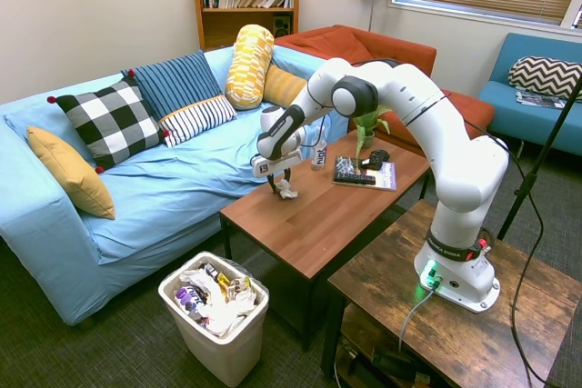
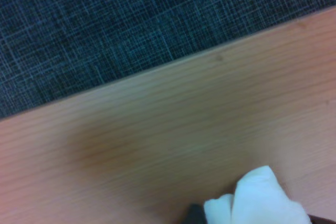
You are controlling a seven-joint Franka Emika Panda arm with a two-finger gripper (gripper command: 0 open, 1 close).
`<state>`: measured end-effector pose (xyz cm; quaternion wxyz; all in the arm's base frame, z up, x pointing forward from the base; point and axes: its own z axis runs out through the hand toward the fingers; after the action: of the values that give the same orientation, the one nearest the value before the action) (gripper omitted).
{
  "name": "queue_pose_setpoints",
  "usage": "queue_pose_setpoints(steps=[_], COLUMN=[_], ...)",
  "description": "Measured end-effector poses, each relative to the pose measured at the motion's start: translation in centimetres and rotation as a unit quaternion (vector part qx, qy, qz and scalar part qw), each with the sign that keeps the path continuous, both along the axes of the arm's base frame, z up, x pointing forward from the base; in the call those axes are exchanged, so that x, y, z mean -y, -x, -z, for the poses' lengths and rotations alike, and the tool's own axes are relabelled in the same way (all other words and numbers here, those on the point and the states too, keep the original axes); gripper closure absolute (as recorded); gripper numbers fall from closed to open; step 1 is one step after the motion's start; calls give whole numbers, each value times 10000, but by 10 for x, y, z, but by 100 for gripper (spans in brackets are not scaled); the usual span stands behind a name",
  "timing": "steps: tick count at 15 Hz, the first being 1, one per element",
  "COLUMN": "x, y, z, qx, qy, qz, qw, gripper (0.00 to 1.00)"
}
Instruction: Throw the tissue in the trash bin
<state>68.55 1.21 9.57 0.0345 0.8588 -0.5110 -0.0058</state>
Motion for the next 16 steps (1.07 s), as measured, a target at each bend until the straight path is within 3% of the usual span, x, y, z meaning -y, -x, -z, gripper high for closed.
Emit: queue_pose_setpoints(steps=[5,8,12,16], x=[-4,-26,-126,-240], y=[-4,-12,-10,18], z=[-7,-35,-100,-114], qx=[63,236,404,397], qy=[-81,-146,-133,53], qz=[-19,-178,-785,-1353], qw=[9999,9995,9960,9900], gripper=[100,100,100,100])
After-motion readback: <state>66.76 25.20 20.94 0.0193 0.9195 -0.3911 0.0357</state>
